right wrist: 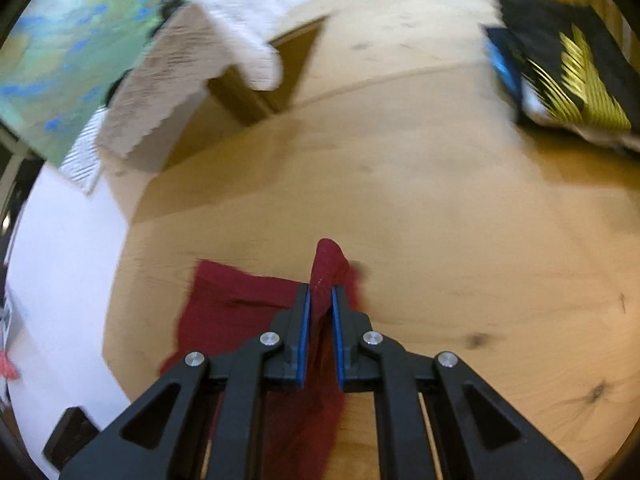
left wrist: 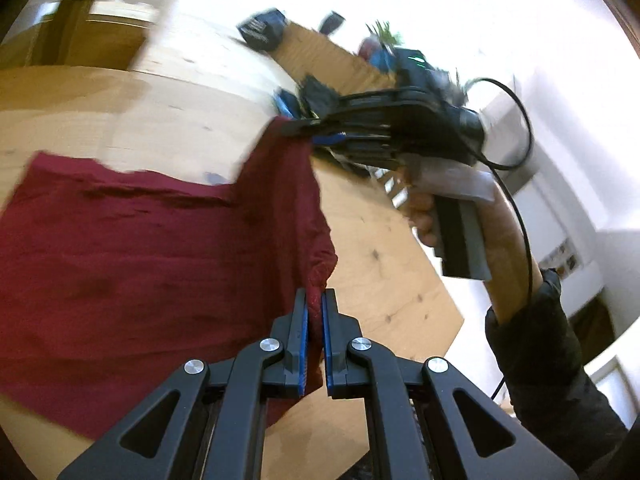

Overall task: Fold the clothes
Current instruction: 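Grasp the cloth edge with the left gripper while the right gripper grasps beside it, then fold the held cloth edge over with both grippers and release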

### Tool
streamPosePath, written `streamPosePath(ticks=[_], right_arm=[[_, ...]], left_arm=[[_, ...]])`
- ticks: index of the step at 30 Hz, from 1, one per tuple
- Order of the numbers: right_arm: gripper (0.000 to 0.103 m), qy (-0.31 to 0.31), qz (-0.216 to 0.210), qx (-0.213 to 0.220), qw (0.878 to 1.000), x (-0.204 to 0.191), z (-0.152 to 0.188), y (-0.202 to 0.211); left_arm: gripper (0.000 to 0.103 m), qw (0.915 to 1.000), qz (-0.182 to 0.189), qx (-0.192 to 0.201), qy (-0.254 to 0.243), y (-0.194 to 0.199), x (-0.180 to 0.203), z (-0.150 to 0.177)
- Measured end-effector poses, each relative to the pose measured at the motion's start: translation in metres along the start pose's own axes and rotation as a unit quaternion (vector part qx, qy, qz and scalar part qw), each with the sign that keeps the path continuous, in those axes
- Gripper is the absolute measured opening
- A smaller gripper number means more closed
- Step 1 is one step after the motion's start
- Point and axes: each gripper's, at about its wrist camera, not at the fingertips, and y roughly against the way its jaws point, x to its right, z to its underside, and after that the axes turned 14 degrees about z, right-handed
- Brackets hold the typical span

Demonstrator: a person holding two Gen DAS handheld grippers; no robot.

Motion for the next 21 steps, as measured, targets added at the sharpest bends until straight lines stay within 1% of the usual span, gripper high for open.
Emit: streamPosePath(ticks=[3, 5, 9, 12, 15, 19, 21], right_arm=[[0.01, 0.032, -0.013, 0.007, 0.999, -0.061, -0.008, -0.004], [0.01, 0.053, -0.019, 0.008, 0.998, -0.101, -0.011, -0.012], [0.01, 0.086, -0.005, -0.018, 0.996, -0.158, -0.003, -0.047], [0.01, 0.109, 0.01, -0.035, 0.993, -0.187, 0.001, -0.077], [0.01, 0.128, 0.024, -0.053, 0.99, -0.206, 0.008, -0.097], [0.01, 0.145, 0.04, -0.065, 0.986, -0.222, 0.013, -0.116], [0.011, 0.157, 0.049, -0.081, 0.983, -0.228, 0.014, -0.127]], left_arm=[[0.005, 0.9995, -0.005, 0.029, 0.015, 0.04, -0.019, 0.002], [0.005, 0.9986, -0.014, 0.044, 0.025, 0.065, -0.034, 0.005], [0.005, 0.9957, -0.038, 0.066, 0.052, 0.102, -0.071, 0.016], [0.005, 0.993, -0.047, 0.076, 0.077, 0.121, -0.097, 0.027], [0.005, 0.9902, -0.05, 0.086, 0.098, 0.134, -0.118, 0.037], [0.005, 0.9877, -0.05, 0.092, 0.116, 0.146, -0.139, 0.041], [0.006, 0.9867, -0.052, 0.09, 0.125, 0.15, -0.147, 0.043]])
